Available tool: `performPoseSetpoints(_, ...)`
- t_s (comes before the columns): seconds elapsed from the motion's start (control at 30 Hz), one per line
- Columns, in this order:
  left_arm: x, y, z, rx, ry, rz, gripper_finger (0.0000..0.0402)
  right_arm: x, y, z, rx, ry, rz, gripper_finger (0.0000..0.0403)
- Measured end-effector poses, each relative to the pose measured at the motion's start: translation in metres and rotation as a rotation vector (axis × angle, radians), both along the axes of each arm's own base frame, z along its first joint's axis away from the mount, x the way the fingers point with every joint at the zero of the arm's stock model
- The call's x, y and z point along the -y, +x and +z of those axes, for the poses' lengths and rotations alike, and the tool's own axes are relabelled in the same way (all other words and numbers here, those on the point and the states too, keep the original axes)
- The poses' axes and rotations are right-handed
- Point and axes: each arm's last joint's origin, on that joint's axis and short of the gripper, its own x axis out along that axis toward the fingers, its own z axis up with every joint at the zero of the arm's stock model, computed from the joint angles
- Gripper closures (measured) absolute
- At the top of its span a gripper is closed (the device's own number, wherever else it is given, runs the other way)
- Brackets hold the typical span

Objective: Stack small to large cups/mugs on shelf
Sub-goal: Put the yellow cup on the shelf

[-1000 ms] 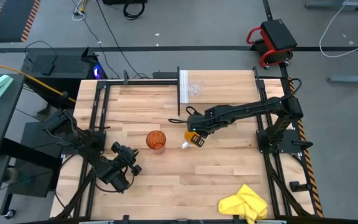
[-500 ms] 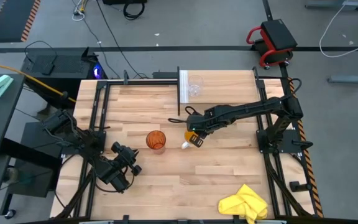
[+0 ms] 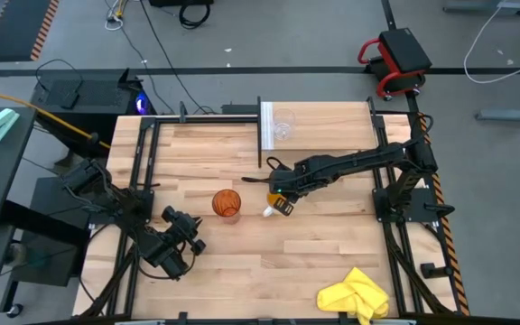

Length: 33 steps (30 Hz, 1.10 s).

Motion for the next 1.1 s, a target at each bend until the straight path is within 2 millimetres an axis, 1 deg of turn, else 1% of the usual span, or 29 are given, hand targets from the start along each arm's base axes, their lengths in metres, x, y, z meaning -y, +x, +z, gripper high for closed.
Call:
performPoseSetpoints(0.33,0.000,0.000,0.000,0.000,0.000,0.000,0.0345,0.005,-0.001,-0.001,-0.021,-0.033,0.009,0.0319)
performPoseSetpoints(0.53,0.000,0.000,0.000,-0.001,0.000,0.000,0.0351,0.004,-0.001,-0.001,-0.017,-0.034,0.023,0.0308)
performPoseSetpoints(0.7,0.000,0.000,0.000,0.000,0.000,0.000,0.0346,0.001,-0.001,0.000,-0.014,-0.034,0.028,0.0296)
performPoseSetpoints(1.1,0.000,0.000,0.000,-0.001,0.000,0.000,0.0349,-0.003,-0.006,0.009,0.009,-0.027,0.043,0.0282)
